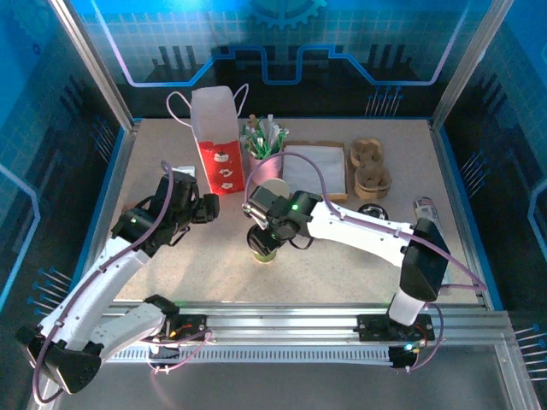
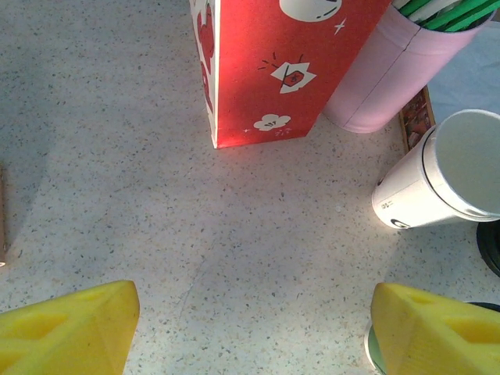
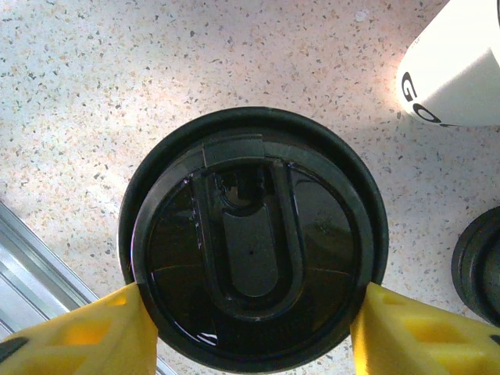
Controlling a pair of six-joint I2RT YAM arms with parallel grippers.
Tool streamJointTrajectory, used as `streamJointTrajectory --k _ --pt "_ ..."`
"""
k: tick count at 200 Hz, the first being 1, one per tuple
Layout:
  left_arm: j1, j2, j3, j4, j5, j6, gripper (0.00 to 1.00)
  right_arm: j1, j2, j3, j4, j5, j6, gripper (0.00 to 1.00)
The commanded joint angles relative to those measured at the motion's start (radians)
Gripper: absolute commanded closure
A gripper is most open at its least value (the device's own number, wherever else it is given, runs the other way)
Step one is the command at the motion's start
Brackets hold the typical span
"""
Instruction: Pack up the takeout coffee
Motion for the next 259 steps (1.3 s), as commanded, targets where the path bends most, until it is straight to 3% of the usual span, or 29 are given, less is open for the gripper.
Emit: streamJointTrajectory --k 1,157,259 --pt "0.009 0.004 -0.011 0.009 0.019 0.012 0.21 0.014 0.021 0.033 -0.012 -0.006 0.008 0.41" --pt "0.018 0.005 -0.011 0.011 0.034 0.01 0.21 0.035 0.016 0.061 -0.088 0.072 0.004 0.41" --pt "0.017 0.006 -0.012 0.009 0.044 0.013 0.21 0.035 0.064 0.038 -0.077 0.048 -0.004 0.4"
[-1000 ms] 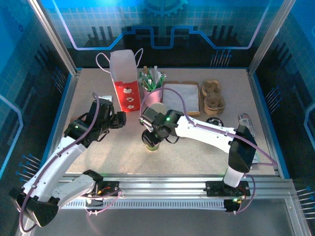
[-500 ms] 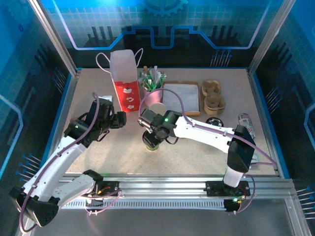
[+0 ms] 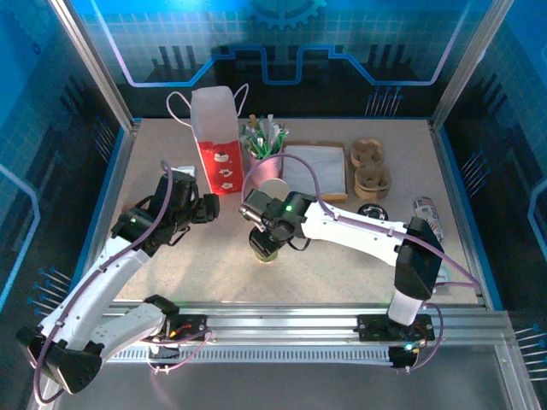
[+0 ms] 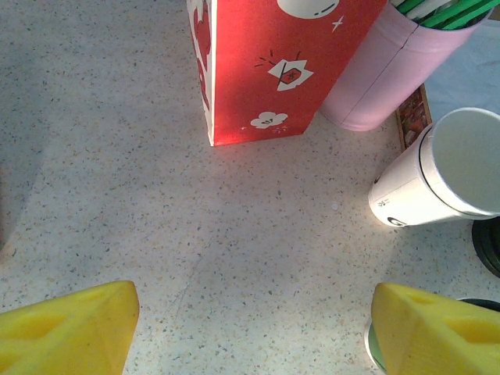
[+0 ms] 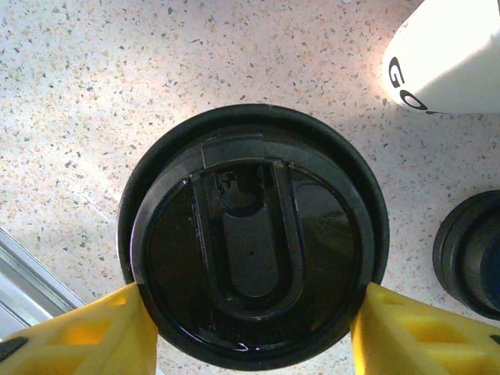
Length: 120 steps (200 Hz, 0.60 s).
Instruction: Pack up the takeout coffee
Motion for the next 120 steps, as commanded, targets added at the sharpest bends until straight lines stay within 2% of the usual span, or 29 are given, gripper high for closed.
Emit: streamJointTrajectory --k 1,67,120 --pt "0.01 0.005 -0.012 0.008 0.025 0.013 0.21 0.015 0.029 0.006 -0.021 -0.008 -0.003 0.4" --pt "0.009 0.045 -0.005 -0.002 0.1 0.013 0.27 0.002 0.066 -0.003 -0.048 -0.029 0.002 0.4" --pt "0.003 0.138 0.055 -0.086 0.313 -0.099 0.34 0.002 0.062 0.001 -0.05 -0.032 -0.019 0.4"
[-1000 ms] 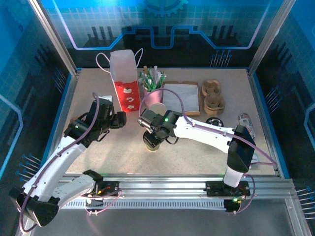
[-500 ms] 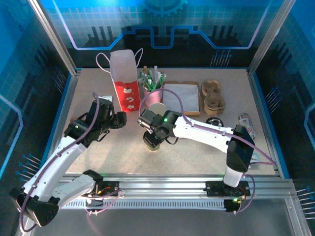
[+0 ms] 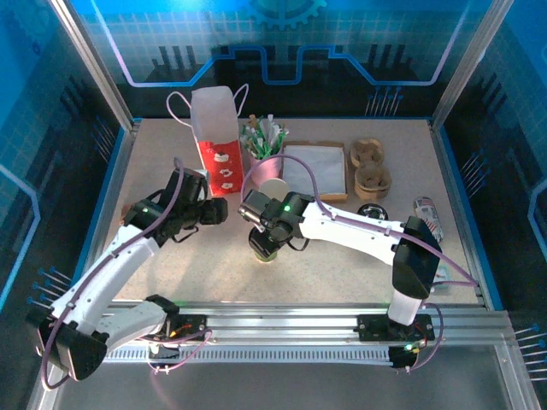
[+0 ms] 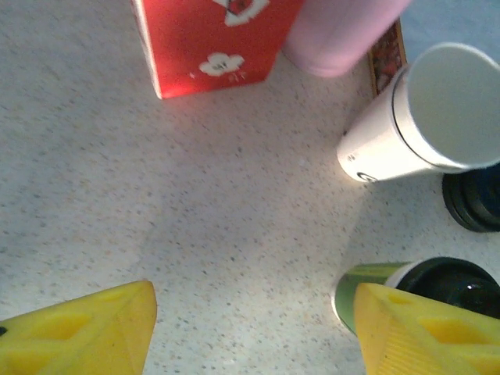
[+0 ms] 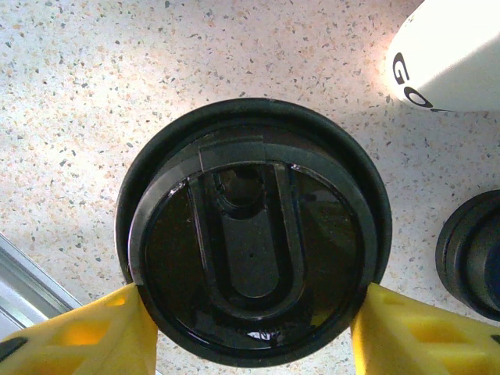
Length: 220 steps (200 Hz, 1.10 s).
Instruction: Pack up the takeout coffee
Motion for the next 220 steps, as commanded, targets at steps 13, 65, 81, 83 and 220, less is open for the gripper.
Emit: streamJointTrajectory --k 13,65,81,83,220 --pt "0.0 0.063 0.06 -0.094 0.214 -0.11 0.38 0.001 0.05 0.0 -0.05 -0.031 -0.021 0.4" --pt "-0.058 0.052 -0.076 0.022 0.329 -0.242 0.45 -0.007 0.071 -0.001 -0.04 -0.049 -0.032 0.41" --pt "-0.078 0.061 -0.114 0.063 0.34 -0.269 0.49 -0.008 0.083 0.001 -0.04 -0.05 -0.033 0.41" --pt "-0.081 0.062 -0.118 0.068 0.343 -0.273 0.49 -0.008 0.084 -0.001 -0.04 -0.05 -0.033 0.41" --pt "-0.095 0.153 -0.22 0.205 0.32 -0.334 0.56 -0.002 0.082 -0.013 -0.031 -0.081 -0.053 0.41"
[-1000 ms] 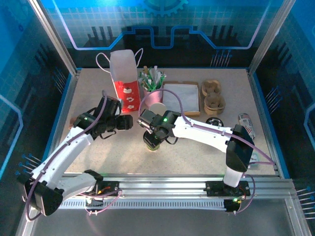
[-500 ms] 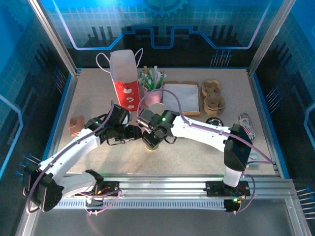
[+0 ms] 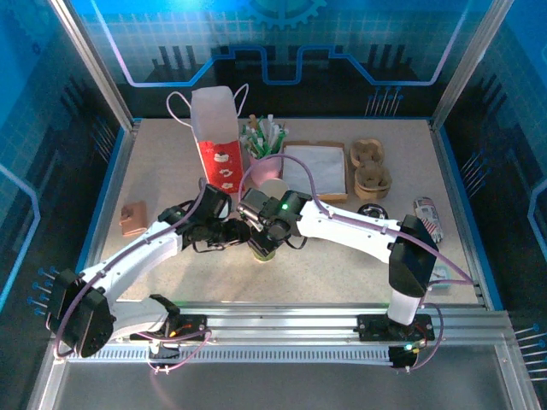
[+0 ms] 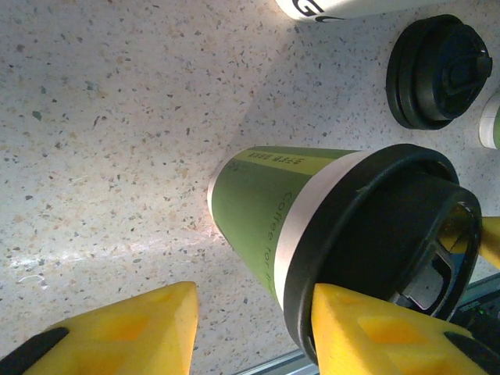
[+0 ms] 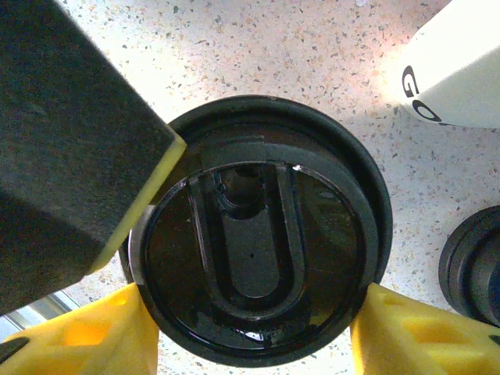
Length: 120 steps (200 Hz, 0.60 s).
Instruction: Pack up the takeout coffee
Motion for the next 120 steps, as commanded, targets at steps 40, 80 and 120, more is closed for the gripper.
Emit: streamJointTrajectory --k 40,80,120 --pt "0.011 0.049 -0.048 0.033 -0.029 -0.01 0.67 0.005 0.059 -0.041 -0.032 -0.066 -0.026 0.42" --pt "0.011 0.078 -0.113 0.075 -0.011 -0.031 0.76 0.005 0.061 -0.059 -0.024 -0.076 -0.03 0.42" --pt "0.011 0.068 -0.169 0.087 -0.004 -0.043 0.72 0.005 0.071 -0.086 -0.009 -0.093 -0.025 0.42"
